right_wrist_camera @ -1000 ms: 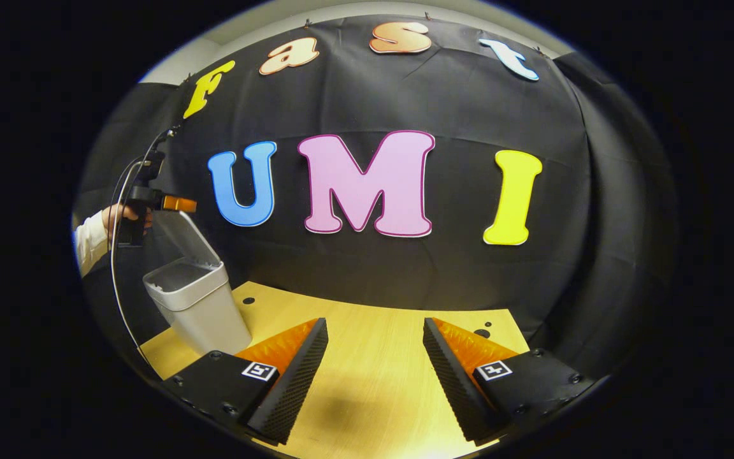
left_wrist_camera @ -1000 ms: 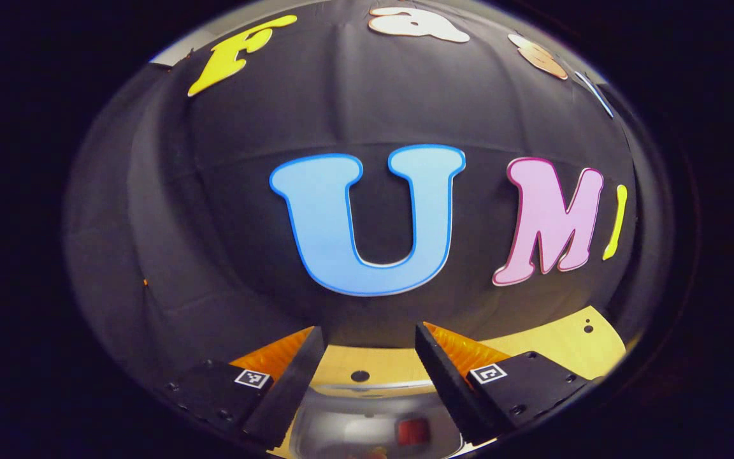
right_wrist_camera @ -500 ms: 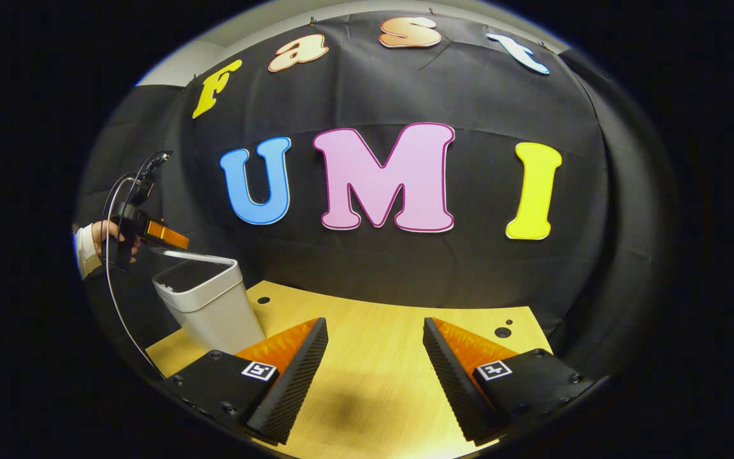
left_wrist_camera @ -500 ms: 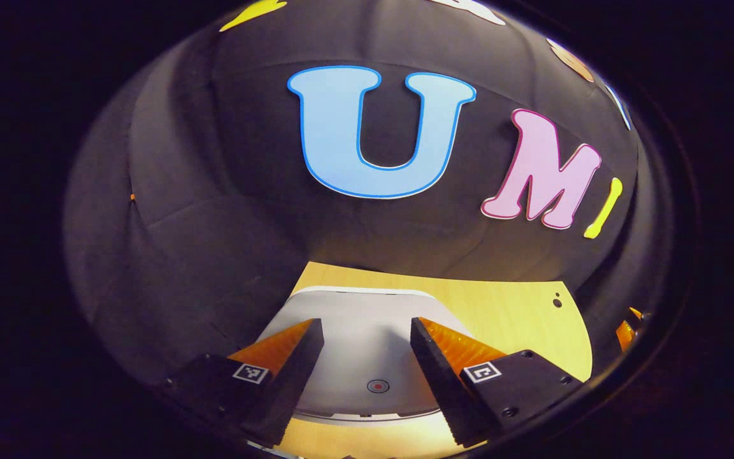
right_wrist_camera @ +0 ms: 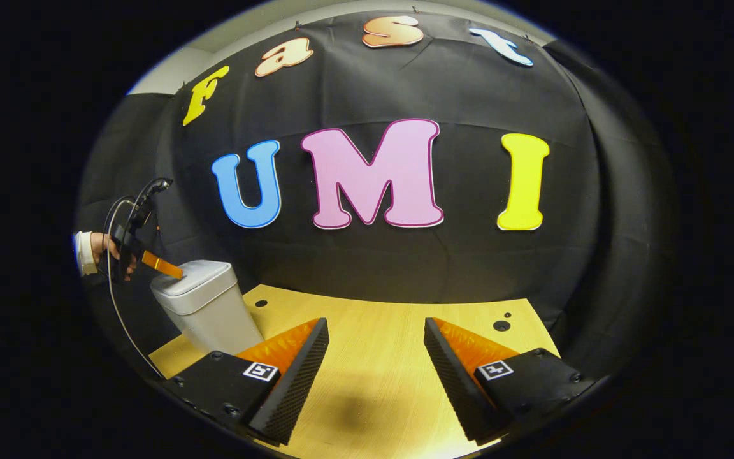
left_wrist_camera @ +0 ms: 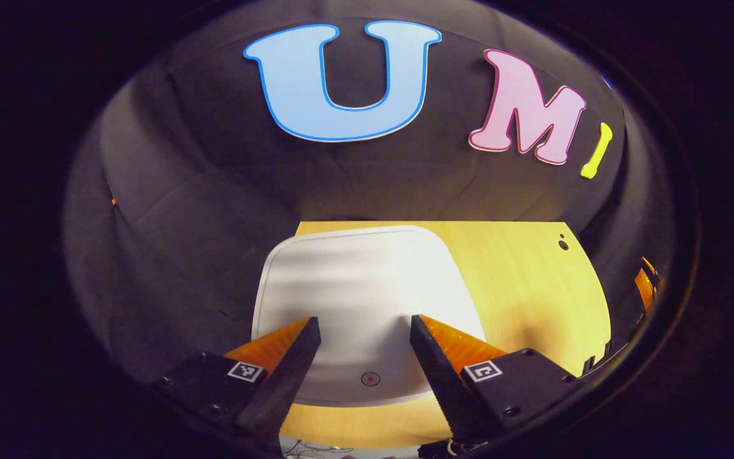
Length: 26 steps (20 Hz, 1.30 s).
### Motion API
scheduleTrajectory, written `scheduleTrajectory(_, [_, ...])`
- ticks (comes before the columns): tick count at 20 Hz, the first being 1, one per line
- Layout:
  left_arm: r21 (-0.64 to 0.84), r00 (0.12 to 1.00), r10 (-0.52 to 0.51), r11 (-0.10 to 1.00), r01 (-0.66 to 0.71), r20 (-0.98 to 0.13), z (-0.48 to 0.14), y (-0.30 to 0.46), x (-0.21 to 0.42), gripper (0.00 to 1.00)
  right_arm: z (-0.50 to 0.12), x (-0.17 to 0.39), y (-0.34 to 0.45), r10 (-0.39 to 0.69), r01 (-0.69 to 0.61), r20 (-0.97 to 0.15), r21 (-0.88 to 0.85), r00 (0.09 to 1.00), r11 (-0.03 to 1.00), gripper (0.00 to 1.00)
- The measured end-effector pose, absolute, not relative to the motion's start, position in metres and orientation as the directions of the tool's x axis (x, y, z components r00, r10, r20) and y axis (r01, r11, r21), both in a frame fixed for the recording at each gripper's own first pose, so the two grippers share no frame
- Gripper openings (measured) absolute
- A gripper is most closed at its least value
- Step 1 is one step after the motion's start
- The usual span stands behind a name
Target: Press the lid of the desktop garbage bin to open it, pick up the crumpled paper on the desktop and throw it into the bin, then pick up the pop can on the desktop and drop it into the bin, and finally close the garbage bin lid.
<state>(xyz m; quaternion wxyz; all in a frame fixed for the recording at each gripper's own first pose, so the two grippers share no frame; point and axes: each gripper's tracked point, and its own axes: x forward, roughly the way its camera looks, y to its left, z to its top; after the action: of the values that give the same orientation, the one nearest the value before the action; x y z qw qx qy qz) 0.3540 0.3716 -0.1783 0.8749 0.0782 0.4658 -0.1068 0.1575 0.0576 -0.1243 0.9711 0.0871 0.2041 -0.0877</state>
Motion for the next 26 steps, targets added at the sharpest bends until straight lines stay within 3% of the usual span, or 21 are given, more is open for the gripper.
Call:
scheduleTrajectory(2, [0.074, 0.546, -0.116, 0.947, 0.314, -0.829, -0.18, 0.37, 0.355, 0.98, -0.128, 0.156, 0.06, -0.124, 0.197, -0.42, 0.134, 0.899, 0.971, 0.99])
scheduleTrajectory(8, [0.04, 0.625, -0.138, 0.964, 0.262, -0.768, -0.176, 0.37, 0.358, 0.95, -0.119, 0.156, 0.082, -0.082, 0.145, -0.414, 0.124, 0.906, 0.982, 0.99])
scheduleTrajectory(12, [-0.032, 0.738, -0.235, 0.96, 0.278, -0.633, -0.145, 0.339, 0.358, 0.95, -0.091, 0.153, 0.088, -0.117, 0.15, -0.371, 0.063, 0.921, 0.987, 0.99])
scheduleTrajectory(16, [-0.01, 0.822, -0.282, 0.948, 0.319, -0.495, -0.109, 0.314, 0.334, 0.95, -0.066, 0.141, 0.107, -0.155, 0.191, -0.329, 0.08, 0.931, 0.978, 0.98])
scheduleTrajectory(23, [-0.171, 0.849, -0.4, 0.917, 0.362, -0.346, -0.078, 0.229, 0.287, 0.95, -0.023, 0.123, 0.129, -0.257, 0.278, -0.237, 0.057, 0.937, 0.959, 0.98])
scheduleTrajectory(26, [-0.142, 0.854, -0.445, 0.896, 0.421, -0.269, -0.062, 0.202, 0.27, 0.95, -0.013, 0.115, 0.135, -0.298, 0.316, -0.213, 0.057, 0.93, 0.947, 0.98])
